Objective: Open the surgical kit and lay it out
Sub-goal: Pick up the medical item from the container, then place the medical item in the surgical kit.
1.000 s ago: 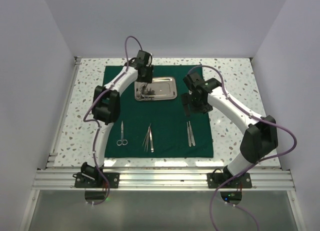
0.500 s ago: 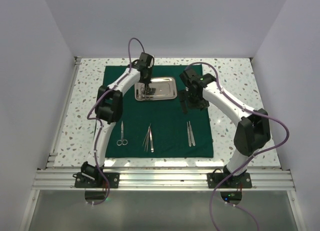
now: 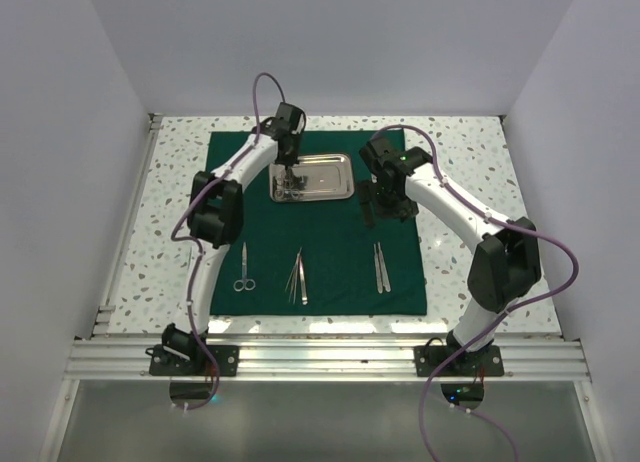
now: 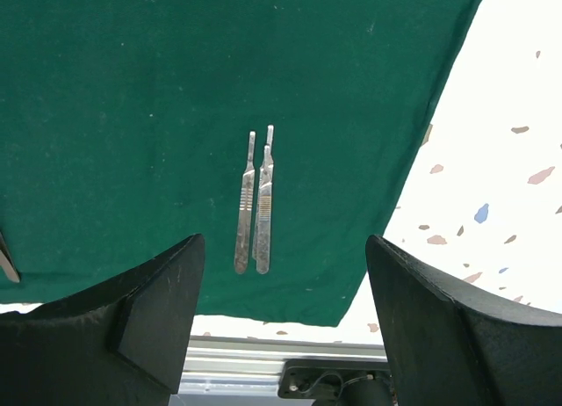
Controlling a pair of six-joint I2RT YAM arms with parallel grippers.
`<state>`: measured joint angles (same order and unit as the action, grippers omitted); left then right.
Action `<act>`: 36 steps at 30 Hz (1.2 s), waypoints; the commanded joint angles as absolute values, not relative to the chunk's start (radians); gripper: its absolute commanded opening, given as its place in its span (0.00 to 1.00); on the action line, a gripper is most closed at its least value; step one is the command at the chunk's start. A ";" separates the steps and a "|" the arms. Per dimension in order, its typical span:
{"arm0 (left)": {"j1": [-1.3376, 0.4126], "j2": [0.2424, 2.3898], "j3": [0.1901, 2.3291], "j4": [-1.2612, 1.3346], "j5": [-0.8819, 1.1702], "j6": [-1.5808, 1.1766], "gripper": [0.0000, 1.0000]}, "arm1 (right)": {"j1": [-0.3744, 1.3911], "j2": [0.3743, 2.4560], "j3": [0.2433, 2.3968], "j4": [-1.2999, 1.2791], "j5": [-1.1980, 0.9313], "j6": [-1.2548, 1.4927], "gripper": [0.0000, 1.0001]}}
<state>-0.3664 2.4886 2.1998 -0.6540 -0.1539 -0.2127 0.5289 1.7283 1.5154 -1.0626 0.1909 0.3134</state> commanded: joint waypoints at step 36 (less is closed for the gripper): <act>-0.377 1.313 0.899 -0.617 -0.193 -0.502 0.53 | 0.525 1.726 1.462 -0.968 -0.002 0.314 0.81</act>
<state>-0.3744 1.2987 0.8013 -0.6472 -0.1841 -0.4950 0.5289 1.7683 1.4635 -0.9783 0.0055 0.3164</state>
